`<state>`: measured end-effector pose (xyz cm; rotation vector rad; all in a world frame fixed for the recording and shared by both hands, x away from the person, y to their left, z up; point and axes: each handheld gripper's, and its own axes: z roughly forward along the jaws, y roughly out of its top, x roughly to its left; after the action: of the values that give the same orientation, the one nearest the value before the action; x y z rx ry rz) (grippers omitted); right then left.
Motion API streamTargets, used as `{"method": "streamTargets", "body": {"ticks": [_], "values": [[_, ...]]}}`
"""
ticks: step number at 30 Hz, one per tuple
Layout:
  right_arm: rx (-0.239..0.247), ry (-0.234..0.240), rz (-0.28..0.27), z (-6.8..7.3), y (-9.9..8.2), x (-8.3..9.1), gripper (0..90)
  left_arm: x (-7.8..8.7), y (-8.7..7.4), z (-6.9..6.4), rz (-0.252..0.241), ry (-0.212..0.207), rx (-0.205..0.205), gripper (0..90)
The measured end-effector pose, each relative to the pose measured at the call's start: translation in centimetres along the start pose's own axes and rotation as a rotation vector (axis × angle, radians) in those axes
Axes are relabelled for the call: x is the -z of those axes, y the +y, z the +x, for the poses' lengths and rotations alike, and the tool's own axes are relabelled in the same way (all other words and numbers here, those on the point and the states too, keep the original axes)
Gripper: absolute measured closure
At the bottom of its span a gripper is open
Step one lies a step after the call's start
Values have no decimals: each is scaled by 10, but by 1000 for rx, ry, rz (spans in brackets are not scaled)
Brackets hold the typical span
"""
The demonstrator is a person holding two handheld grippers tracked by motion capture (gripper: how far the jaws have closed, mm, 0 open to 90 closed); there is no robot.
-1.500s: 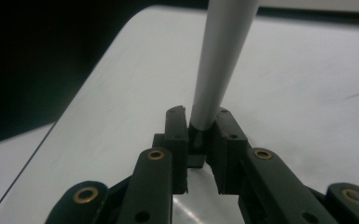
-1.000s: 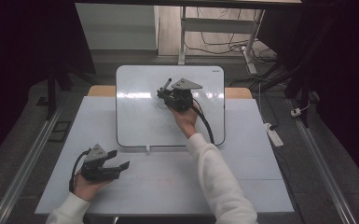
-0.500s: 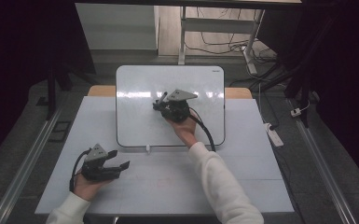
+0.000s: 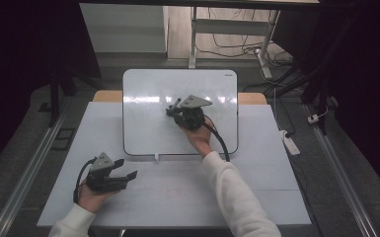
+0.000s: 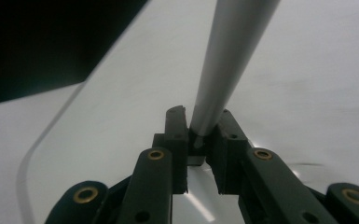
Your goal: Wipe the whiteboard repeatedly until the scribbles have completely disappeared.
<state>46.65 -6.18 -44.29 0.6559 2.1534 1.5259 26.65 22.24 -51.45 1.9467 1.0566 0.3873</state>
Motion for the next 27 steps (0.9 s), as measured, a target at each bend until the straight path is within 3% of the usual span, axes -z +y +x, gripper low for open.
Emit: {"method": "streamTargets", "body": {"ticks": [2,3,4,5,8,10,11,15,16,17,18,20,21,23,25,26,27], "values": [[-60,-5,-25,-10,-1,5,774,-1,0,1,0,-3,0,291],[-65,-6,-29,-9,-2,6,773,-2,0,1,3,-4,3,291],[-48,0,-16,-4,-4,6,773,-2,0,2,6,-3,-1,291],[-7,43,12,9,-12,2,774,-3,0,2,6,-5,0,291],[24,38,16,13,-14,3,773,-1,0,2,3,-1,2,291],[-15,5,-8,2,-12,9,774,0,0,0,0,2,-2,291],[-50,-56,-42,-13,-10,19,774,1,0,0,-1,3,-2,291],[-103,-67,-67,-22,-14,27,774,0,0,2,0,0,0,291],[-99,-58,-64,-18,-15,26,774,-1,0,2,0,-4,3,291],[-73,-6,-32,-6,-19,20,774,-1,0,3,-2,-6,7,291],[-73,-6,-32,-6,-19,20,774,-1,0,3,-2,-8,12,291],[-11,-9,-3,1,-19,18,774,0,0,3,-4,-5,10,291],[-7,-7,0,-2,-17,19,774,1,0,2,-5,-4,10,291],[-39,-65,-32,-15,-14,26,774,1,0,1,-7,-3,8,291],[-109,-67,-62,-26,-15,31,774,0,0,1,-4,-4,6,291],[-117,-72,-65,-25,-16,31,774,-1,0,2,-1,-6,5,291],[-70,-36,-23,-13,-17,26,774,-1,0,2,0,-7,6,291]]}}
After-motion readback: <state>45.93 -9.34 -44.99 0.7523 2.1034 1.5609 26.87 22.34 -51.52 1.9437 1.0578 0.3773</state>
